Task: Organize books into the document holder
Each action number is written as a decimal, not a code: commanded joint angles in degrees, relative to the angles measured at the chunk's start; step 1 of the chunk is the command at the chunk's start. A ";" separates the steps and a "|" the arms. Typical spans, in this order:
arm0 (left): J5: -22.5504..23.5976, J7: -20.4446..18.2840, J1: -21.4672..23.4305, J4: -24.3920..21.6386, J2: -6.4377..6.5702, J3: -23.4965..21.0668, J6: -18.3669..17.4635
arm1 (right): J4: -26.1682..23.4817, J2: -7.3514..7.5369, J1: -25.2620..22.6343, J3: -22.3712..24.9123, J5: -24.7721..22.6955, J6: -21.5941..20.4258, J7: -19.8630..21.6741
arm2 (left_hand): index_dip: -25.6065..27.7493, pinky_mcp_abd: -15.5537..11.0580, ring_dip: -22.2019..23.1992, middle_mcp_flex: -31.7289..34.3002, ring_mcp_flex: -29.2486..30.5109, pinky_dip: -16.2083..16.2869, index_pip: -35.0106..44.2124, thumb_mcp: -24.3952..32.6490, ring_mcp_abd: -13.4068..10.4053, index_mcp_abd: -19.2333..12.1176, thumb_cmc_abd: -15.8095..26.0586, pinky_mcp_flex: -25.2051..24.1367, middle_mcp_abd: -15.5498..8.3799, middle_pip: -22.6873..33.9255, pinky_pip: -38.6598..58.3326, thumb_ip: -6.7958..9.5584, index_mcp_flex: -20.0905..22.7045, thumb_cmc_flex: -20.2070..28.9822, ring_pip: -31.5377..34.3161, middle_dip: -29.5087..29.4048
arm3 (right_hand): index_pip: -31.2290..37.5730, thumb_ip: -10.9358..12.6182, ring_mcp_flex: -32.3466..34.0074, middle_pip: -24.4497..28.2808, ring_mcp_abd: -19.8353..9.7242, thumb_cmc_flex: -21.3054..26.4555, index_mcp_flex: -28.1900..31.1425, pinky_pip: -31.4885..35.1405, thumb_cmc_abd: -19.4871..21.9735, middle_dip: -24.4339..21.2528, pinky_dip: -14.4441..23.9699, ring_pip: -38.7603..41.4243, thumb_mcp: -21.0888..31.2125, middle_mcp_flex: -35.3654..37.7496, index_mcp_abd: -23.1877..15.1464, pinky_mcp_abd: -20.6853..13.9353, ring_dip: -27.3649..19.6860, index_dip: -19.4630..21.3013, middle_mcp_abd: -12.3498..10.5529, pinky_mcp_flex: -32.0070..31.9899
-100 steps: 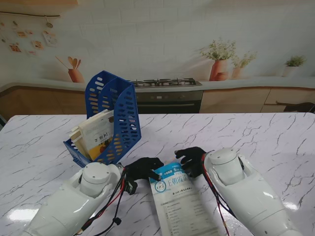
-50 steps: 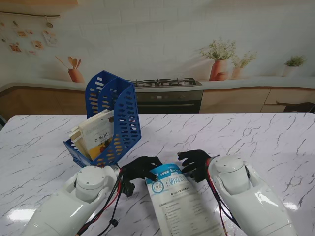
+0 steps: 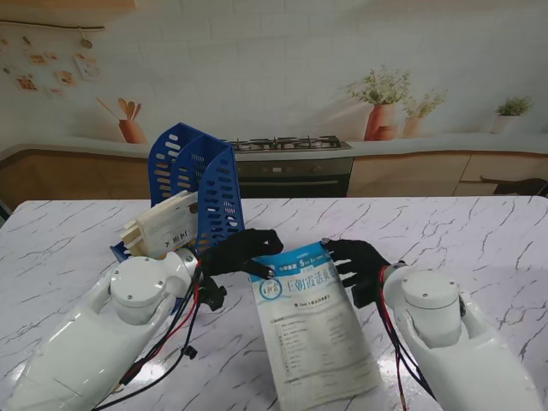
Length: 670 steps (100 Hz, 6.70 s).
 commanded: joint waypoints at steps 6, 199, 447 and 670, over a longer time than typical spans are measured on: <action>0.93 0.33 -1.85 -2.46 -0.06 -0.66 -1.63 | -1.44 0.35 -1.11 1.88 2.99 -2.02 2.15 | 3.44 0.70 1.26 2.87 4.08 1.30 7.74 3.12 -0.96 -4.34 3.36 0.17 -2.01 0.63 4.11 4.08 2.70 3.61 3.70 1.22 | -0.46 0.00 2.53 1.44 -1.14 -1.69 0.27 -0.54 0.48 0.63 0.14 0.36 -2.38 3.40 -0.06 5.14 0.04 -1.01 -1.45 -0.02; 2.09 3.61 -9.25 6.24 -1.73 3.50 -5.73 | -6.31 2.15 -2.95 2.33 -15.23 -39.69 -4.27 | -40.13 4.43 -26.04 -31.85 -22.35 -6.86 -31.54 -22.78 6.53 6.31 10.79 -26.55 5.63 -8.11 -19.36 4.54 -8.70 -14.45 -28.51 -22.76 | 49.22 -7.23 26.30 26.04 -18.28 27.80 19.76 35.85 6.96 37.24 24.28 61.69 28.90 18.91 -23.01 -4.83 22.32 37.59 -9.37 34.99; 19.86 1.56 25.01 -43.27 2.47 -42.16 25.90 | -8.02 2.08 -10.60 11.23 -13.00 -28.57 -2.56 | 2.17 -14.85 -7.64 4.56 20.74 -10.81 8.80 3.05 -7.44 -3.27 6.92 22.35 -3.17 2.29 22.44 10.51 5.24 3.49 6.65 3.67 | 6.67 -1.67 7.31 -1.24 -4.48 14.91 -3.21 11.13 3.70 1.76 17.55 10.65 -0.46 3.77 -7.13 3.99 6.90 -3.72 -3.90 10.88; 38.01 5.93 6.05 -32.83 2.62 -33.19 33.91 | -6.87 2.43 -10.11 10.65 -12.67 -26.15 -0.45 | 1.79 -14.59 -8.03 4.55 20.74 -12.13 8.41 2.04 -7.85 -4.62 6.27 22.10 -4.35 0.80 21.06 9.37 5.04 3.22 5.32 2.88 | 6.35 -1.20 5.71 -1.38 -4.92 15.16 -4.31 9.73 4.20 1.62 16.35 9.86 -0.09 2.37 -6.53 2.54 6.72 -4.20 -4.05 9.16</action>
